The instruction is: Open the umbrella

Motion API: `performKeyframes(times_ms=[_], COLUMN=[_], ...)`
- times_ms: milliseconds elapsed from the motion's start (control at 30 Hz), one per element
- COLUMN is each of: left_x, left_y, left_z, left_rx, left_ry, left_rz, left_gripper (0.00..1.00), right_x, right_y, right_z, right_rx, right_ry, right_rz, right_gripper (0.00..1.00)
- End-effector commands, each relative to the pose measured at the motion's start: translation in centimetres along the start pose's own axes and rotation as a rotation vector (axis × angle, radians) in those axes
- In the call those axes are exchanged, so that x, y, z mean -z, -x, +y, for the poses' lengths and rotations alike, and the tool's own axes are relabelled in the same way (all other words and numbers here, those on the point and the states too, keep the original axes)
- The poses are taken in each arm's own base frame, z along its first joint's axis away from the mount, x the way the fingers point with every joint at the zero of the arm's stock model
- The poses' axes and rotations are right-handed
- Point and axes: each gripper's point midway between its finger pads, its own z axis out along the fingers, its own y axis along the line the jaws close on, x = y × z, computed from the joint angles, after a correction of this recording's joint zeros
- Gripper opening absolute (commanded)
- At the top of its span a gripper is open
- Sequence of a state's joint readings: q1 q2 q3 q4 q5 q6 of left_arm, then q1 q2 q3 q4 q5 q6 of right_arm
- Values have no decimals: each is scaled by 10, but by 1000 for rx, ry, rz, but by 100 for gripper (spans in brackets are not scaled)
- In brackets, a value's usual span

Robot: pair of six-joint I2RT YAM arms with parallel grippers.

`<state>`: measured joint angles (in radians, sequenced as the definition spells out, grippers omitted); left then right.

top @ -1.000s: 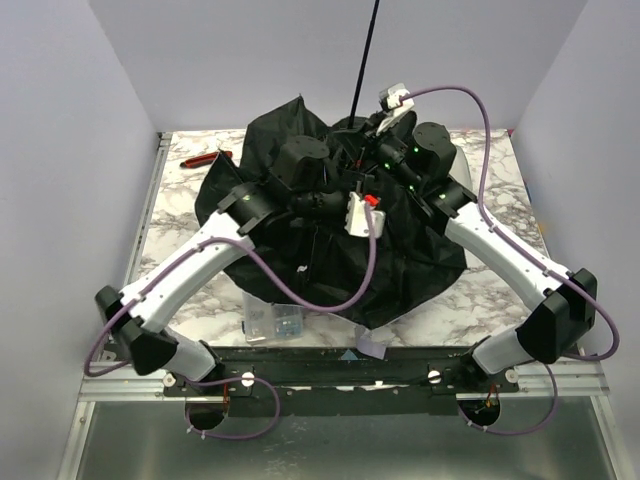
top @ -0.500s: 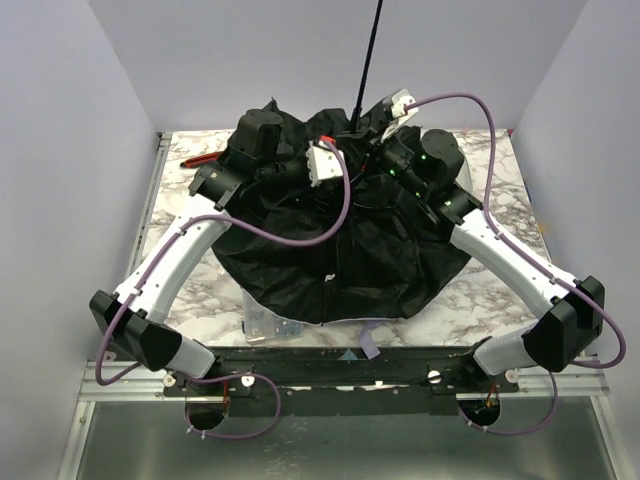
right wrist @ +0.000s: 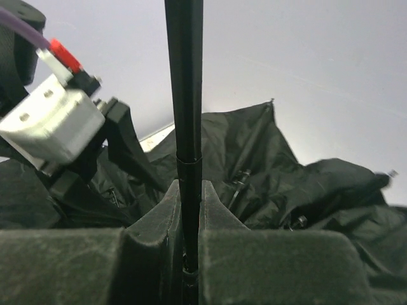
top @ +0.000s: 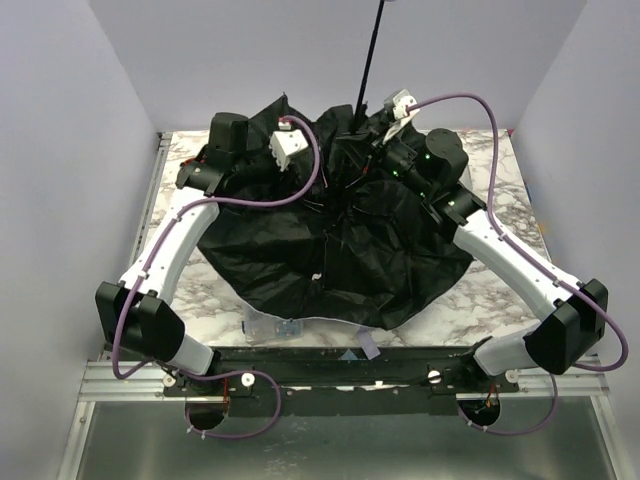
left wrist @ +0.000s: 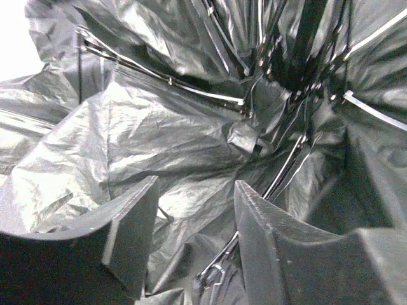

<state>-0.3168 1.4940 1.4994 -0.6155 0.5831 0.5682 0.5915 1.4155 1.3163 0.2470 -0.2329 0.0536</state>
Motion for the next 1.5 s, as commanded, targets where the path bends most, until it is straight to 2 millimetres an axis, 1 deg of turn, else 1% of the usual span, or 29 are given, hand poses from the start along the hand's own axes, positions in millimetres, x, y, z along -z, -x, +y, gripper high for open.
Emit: performKeyframes(times_ms=[0,67,167,267,467,567,667,767,867,900,933,1000,1133,1233,1367,1467], left_x=[36,44,44,39,20,11,4,-3,-8,-10,-8,-5,1,-4,-7,-7], left_y=[86,113,140,159,180,183,183,180,176,171,174,173,174,173,170,172], left_z=[-12,-17,-24,-31,-37,-42,-42,-39,-38,-39,-39,-40,-43,-43,-42,-42], left_rx=[-8,-13,-30,-13,16,25,43,88,115,142,148,161,156,157,150,140], left_ry=[-48,-63,-81,-104,-114,-130,-131,-132,-129,-137,-144,-147,-154,-167,-154,-149], left_rz=[-302,-396,-473,-516,-560,-559,-558,-550,-552,-542,-564,-584,-612,-583,-573,-570], left_gripper=[57,59,58,54,44,39,35,31,30,30,30,30,30,30,31,31], right_x=[8,7,6,6,11,13,15,17,18,18,18,18,20,21,20,20], right_y=[61,60,62,66,72,77,83,89,93,96,97,98,93,92,96,94], right_z=[16,19,20,20,28,30,32,34,33,31,30,27,27,29,30,33], right_rx=[31,11,-5,-15,-30,-35,-39,-49,-55,-57,-59,-59,-58,-73,-74,-74], right_ry=[90,107,110,113,147,152,162,168,161,150,140,125,124,135,139,159], right_rz=[-174,-176,-184,-195,-214,-225,-238,-253,-265,-271,-275,-278,-270,-272,-283,-277], right_gripper=[0,0,0,0,0,0,0,0,0,0,0,0,0,0,0,0])
